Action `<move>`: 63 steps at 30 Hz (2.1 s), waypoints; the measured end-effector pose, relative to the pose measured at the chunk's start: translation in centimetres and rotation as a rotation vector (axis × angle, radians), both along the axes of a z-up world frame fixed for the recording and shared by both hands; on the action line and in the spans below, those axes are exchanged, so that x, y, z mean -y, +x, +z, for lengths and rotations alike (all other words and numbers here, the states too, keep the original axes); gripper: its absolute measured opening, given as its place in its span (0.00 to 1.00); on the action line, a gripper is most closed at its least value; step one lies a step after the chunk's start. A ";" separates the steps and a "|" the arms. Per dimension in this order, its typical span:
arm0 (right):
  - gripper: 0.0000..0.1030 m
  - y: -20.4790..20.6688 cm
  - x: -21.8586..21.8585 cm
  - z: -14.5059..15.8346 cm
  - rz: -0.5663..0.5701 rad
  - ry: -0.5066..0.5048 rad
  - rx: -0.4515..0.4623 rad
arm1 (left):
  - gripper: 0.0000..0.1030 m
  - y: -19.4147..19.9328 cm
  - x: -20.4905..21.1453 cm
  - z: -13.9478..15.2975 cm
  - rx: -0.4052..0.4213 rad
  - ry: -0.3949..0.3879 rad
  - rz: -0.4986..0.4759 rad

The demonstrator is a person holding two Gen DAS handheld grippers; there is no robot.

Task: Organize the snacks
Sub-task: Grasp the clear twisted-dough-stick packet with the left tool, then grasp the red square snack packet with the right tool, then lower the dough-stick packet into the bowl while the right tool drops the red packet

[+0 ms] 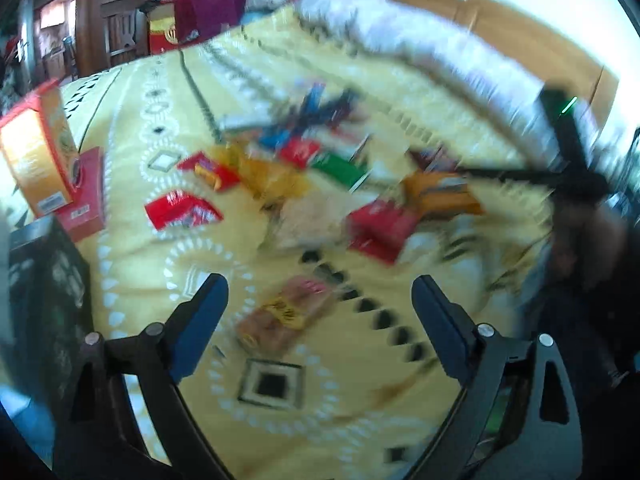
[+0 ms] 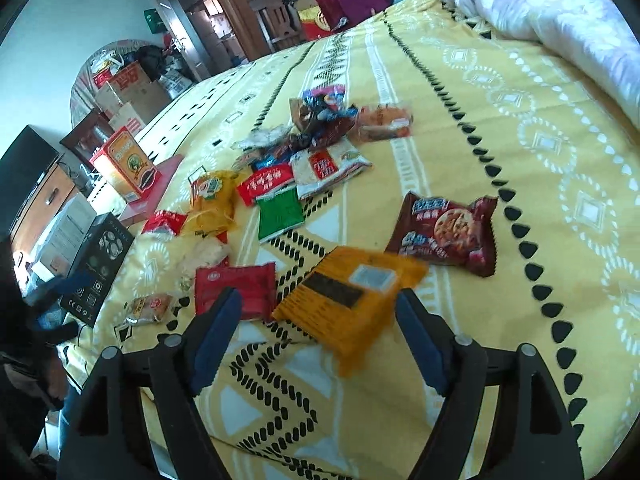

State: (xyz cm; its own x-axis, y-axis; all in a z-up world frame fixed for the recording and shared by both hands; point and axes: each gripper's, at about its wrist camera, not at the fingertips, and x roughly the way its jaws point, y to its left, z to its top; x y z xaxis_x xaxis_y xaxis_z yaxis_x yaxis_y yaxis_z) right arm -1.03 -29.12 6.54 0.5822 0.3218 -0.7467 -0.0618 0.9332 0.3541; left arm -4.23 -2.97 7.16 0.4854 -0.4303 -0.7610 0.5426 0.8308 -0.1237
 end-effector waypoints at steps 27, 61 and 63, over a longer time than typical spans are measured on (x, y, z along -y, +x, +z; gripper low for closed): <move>0.60 5.5 -9.5 -5.0 0.276 -0.035 -0.124 | 0.43 0.5 0.1 -4.3 -0.153 0.008 0.157; 0.55 4.9 -36.7 22.2 0.719 0.083 0.423 | 0.34 -7.6 -28.8 16.3 0.325 -0.014 0.911; 0.55 4.5 -40.7 22.7 0.787 0.104 0.405 | 0.34 -8.8 -31.3 16.0 0.305 -0.025 0.985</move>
